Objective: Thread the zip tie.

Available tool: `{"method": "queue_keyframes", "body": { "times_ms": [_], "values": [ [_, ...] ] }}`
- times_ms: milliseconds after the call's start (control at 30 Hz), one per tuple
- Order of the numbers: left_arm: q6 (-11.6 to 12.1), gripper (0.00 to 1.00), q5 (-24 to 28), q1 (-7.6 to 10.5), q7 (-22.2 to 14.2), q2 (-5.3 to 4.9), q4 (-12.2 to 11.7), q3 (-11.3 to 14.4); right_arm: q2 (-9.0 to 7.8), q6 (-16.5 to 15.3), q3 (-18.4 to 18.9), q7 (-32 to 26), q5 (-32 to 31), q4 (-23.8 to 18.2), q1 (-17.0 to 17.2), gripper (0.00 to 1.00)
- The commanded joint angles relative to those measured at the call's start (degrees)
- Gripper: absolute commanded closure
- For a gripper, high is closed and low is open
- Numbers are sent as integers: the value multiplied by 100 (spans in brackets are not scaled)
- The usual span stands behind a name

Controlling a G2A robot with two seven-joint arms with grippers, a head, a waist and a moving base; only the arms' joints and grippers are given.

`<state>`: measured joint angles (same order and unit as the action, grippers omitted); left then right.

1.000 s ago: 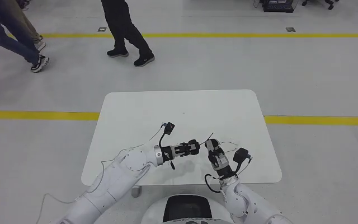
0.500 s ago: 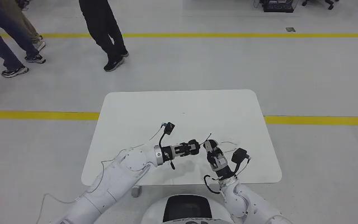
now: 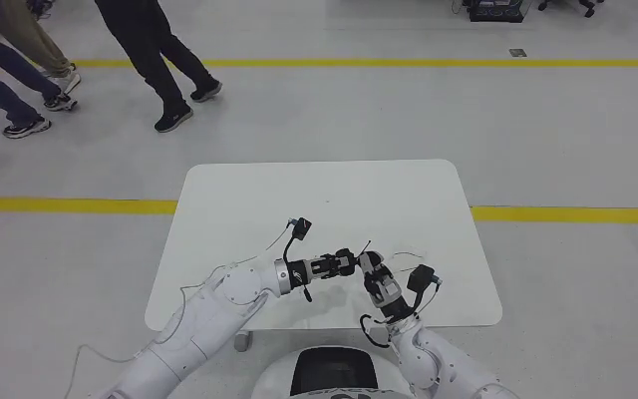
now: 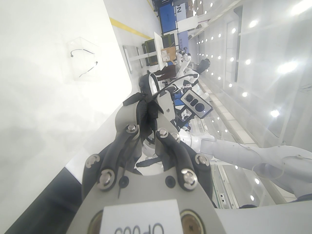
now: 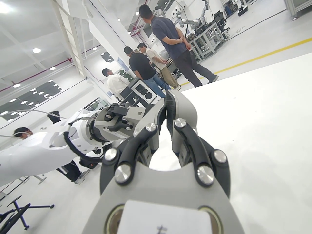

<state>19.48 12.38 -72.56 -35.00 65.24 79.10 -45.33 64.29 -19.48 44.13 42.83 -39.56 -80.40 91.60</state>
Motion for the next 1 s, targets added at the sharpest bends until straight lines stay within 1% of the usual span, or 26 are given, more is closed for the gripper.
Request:
{"method": "queue_keyframes", "body": {
  "times_ms": [0, 100, 133, 167, 200, 400, 600, 733, 967],
  "values": [
    [0, 100, 0, 0, 0, 0, 0, 0, -1, 0, -13, 1, 11, -2, -4, 100],
    [0, 100, 0, 0, 0, 0, 0, 0, -2, 0, -38, -1, 70, -10, -5, 100],
    [0, 100, 0, 0, 0, 0, 0, 0, -3, 0, -44, -4, 95, -16, -7, 93],
    [0, 100, 0, 0, 0, 0, 0, 0, -4, 0, -46, 1, 120, -22, -7, 37],
    [0, 100, 0, 0, 0, 0, 0, 0, -8, 0, -40, 19, 166, -33, -1, 0],
    [0, 100, 0, 0, 0, 0, 0, 0, -67, 0, 3, 61, 195, -138, 51, 0],
    [0, 100, 0, 0, 0, 0, 0, 0, -194, 0, 142, 241, 121, -250, 190, 0],
    [0, 100, 0, 0, 0, 0, 0, 0, -330, 0, 227, 529, -260, -333, 258, 0],
    [0, 100, 0, 0, 0, 0, 0, 0, -330, 0, 227, 529, -260, -333, 258, 0]
  ]
}}
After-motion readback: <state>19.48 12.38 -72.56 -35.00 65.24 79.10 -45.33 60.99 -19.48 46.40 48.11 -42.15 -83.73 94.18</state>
